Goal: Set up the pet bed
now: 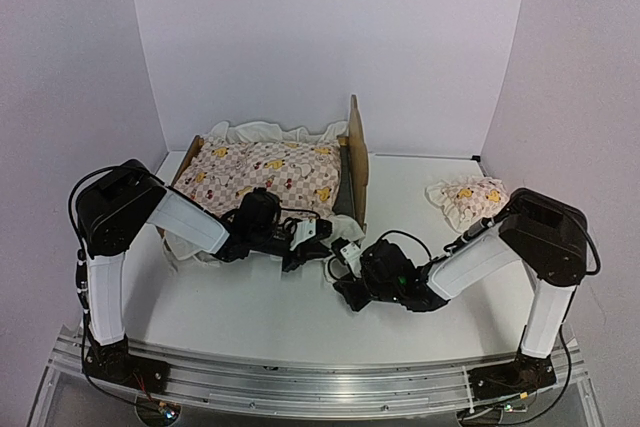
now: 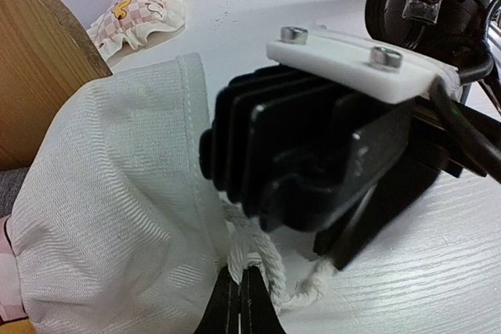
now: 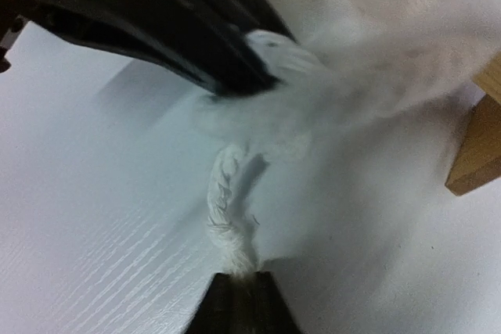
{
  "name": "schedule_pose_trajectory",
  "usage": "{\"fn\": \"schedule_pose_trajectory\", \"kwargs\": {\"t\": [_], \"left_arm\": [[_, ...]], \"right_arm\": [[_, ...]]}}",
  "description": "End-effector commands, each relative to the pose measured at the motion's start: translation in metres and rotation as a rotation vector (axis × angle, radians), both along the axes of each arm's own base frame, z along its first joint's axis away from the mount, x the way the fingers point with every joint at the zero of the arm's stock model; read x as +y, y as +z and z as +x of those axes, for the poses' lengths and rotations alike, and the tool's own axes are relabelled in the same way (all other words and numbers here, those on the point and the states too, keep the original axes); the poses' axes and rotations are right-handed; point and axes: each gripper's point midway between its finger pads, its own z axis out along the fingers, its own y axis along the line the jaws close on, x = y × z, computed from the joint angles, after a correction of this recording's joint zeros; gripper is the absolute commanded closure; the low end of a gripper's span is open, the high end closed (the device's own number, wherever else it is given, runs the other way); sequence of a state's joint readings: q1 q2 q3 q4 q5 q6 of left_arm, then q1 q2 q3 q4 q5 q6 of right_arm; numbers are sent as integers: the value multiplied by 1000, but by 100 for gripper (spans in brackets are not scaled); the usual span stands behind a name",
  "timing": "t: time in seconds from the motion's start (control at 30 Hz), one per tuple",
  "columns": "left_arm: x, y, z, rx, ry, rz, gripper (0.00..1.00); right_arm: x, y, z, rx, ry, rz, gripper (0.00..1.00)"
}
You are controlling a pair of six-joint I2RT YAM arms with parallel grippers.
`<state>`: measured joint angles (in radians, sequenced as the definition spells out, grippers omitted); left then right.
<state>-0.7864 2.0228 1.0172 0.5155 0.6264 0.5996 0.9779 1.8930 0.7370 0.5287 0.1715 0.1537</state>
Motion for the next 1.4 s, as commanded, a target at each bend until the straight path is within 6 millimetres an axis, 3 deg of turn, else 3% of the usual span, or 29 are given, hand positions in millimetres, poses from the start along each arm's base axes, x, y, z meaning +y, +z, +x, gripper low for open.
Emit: {"fn": "schedule_pose_trajectory", "kwargs": {"t": [0.0,0.1,0.3,0.47,0.63,0.7,0.83,1.03,1.1,1.2,1.3,1.37], "left_arm": [[-1,38,9,-32,44,-42,100],[5,39,7,-27,52,-19,100],[11,38,8,-15,74,11,100],[19,32,7,18,80,63,100],[27,31,8,6,85,85,100],[31,29,15,-32,99,103,100],[44,16,23,-98,112,160,100],[53,8,20,-126,94,201,100],[53,7,19,-121,89,198,100],[50,10,8,-99,36,175,100],[48,12,-5,-50,-20,158,100],[48,12,-5,-37,-13,155,100]], "right_arm": [[-34,5,13,-72,-116,-89,100],[-70,23,24,-66,-208,-93,100],[-120,56,47,-53,-332,-100,100],[-150,59,61,-8,-413,-81,100],[-145,59,84,37,-426,-35,100],[-154,60,97,58,-468,-13,100],[-171,80,116,55,-520,67,100],[-182,103,128,41,-540,138,100],[-183,101,127,65,-546,159,100],[-162,93,116,179,-482,232,100],[-141,79,84,269,-399,218,100],[-144,71,65,287,-394,180,100]]}}
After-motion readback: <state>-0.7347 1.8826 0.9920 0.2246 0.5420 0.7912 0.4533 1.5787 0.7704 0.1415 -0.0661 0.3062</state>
